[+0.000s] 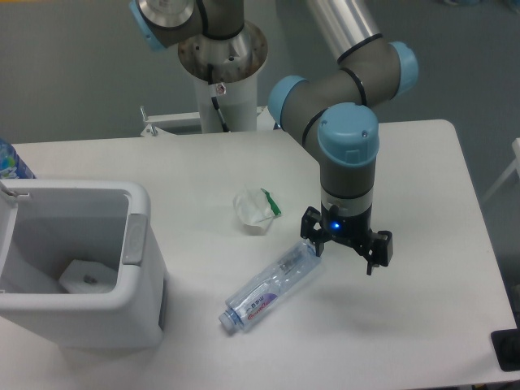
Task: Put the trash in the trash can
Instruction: 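Move the open gripper over the white wrapper with green trim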
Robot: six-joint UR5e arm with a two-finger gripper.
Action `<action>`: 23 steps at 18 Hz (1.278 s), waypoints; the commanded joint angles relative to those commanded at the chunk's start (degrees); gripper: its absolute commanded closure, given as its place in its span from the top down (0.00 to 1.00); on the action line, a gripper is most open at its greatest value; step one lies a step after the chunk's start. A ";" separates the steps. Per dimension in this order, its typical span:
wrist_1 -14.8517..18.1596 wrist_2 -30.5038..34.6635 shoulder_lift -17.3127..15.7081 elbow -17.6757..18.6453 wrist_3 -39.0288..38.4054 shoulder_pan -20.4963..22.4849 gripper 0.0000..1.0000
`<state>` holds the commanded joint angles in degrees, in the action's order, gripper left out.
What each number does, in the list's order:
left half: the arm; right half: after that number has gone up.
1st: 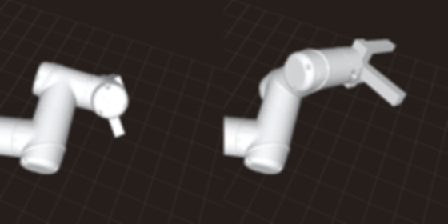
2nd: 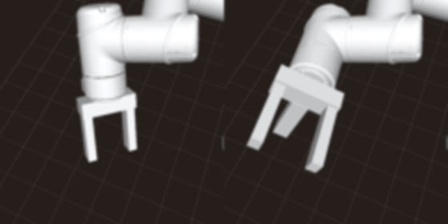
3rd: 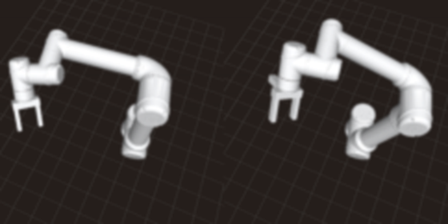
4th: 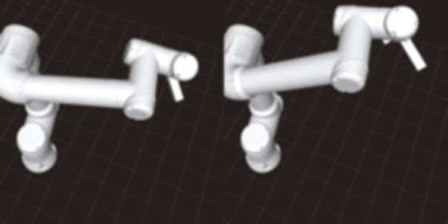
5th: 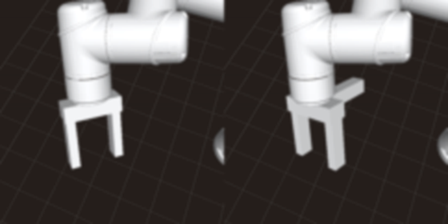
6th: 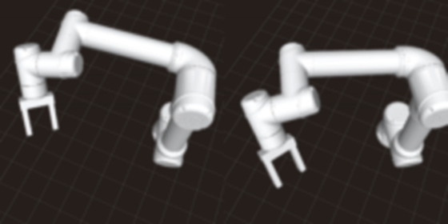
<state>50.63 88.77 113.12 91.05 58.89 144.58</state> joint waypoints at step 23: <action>-2.90 -0.62 -13.62 28.38 4.58 -11.24 1.00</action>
<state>47.73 88.15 99.49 119.44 63.46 133.34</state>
